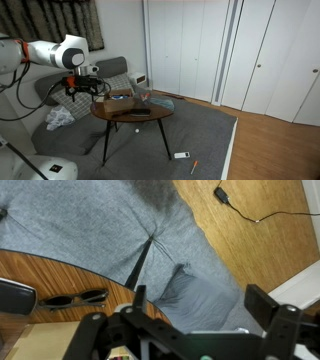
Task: Place the purple marker in the pen holder
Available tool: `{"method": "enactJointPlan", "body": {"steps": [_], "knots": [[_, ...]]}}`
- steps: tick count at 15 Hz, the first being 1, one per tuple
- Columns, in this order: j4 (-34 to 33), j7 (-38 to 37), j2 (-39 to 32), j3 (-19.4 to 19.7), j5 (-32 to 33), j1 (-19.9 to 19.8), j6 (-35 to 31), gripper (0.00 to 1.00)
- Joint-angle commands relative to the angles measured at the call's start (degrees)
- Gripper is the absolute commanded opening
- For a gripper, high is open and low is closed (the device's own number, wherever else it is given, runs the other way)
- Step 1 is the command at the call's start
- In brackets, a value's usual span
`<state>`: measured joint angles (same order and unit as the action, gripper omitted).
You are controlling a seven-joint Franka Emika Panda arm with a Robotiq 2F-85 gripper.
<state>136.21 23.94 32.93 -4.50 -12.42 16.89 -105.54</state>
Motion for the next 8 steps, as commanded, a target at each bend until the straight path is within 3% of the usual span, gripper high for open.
{"method": "enactJointPlan", "body": {"steps": [1,5,8], "knots": [[-1.73,2.32,-6.66,-2.44,-2.04,2.90,-8.65,1.00],[-3.18,4.51,-14.21,-4.49,-6.40,6.94,-20.07,1.00],[-4.93,3.85,-19.82,-6.76,-5.69,7.58,-27.50,1.00]]}}
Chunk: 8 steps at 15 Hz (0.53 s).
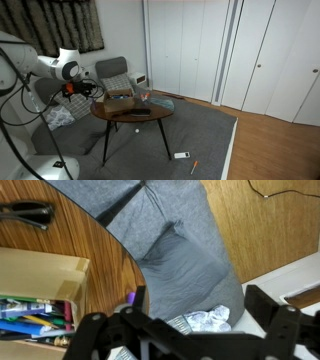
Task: Place the purple marker in the pen holder
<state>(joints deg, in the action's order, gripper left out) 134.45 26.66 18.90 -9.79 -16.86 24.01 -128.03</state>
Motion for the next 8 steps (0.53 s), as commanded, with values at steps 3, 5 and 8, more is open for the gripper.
{"method": "enactJointPlan", "body": {"steps": [3,5,8], "knots": [[-4.66,1.40,-10.84,-2.95,-1.60,0.33,-11.89,1.00],[-6.18,0.83,-14.21,-3.96,-0.98,-0.08,-15.72,1.00],[-7.95,0.22,-18.40,-5.35,0.12,-0.67,-20.17,1.00]]}}
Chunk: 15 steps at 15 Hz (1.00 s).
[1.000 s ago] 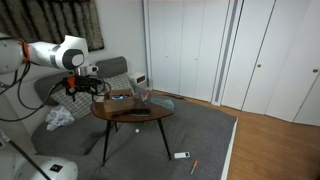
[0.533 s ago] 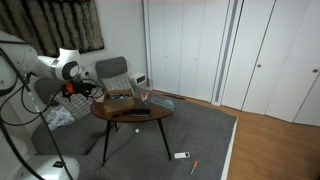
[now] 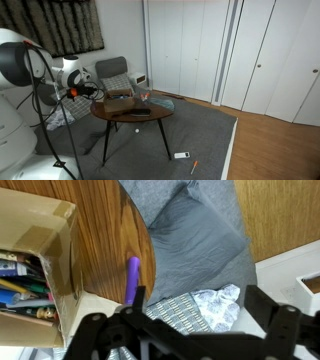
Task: Place the purple marker in the pen holder
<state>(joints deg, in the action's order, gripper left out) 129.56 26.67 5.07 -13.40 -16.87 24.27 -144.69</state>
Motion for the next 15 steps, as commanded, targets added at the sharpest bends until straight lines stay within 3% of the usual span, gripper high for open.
{"method": "enactJointPlan", "body": {"steps": [1,15], "knots": [[-3.60,-0.23,-5.73,-2.18,0.75,-1.21,-4.82,1.00],[-5.41,-3.48,-13.19,-4.49,7.55,-5.60,-15.15,1.00]]}}
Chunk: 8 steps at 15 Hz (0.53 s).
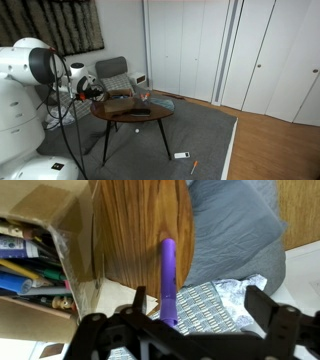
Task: Place the purple marker in the pen holder
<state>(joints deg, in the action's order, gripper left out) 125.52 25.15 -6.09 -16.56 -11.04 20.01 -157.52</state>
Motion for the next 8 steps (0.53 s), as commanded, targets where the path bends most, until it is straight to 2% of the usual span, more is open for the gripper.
{"method": "enactJointPlan", "body": {"steps": [1,5,6,8], "knots": [[-1.63,-1.54,-2.54,-1.67,1.07,-1.61,-2.65,1.00],[-2.31,-1.76,-4.47,-2.54,0.86,-2.49,-4.91,0.99],[-2.49,-2.21,-4.87,-2.59,1.41,-2.62,-5.27,0.97],[-2.68,-2.69,-5.51,-2.77,1.92,-2.96,-5.95,0.85]]}}
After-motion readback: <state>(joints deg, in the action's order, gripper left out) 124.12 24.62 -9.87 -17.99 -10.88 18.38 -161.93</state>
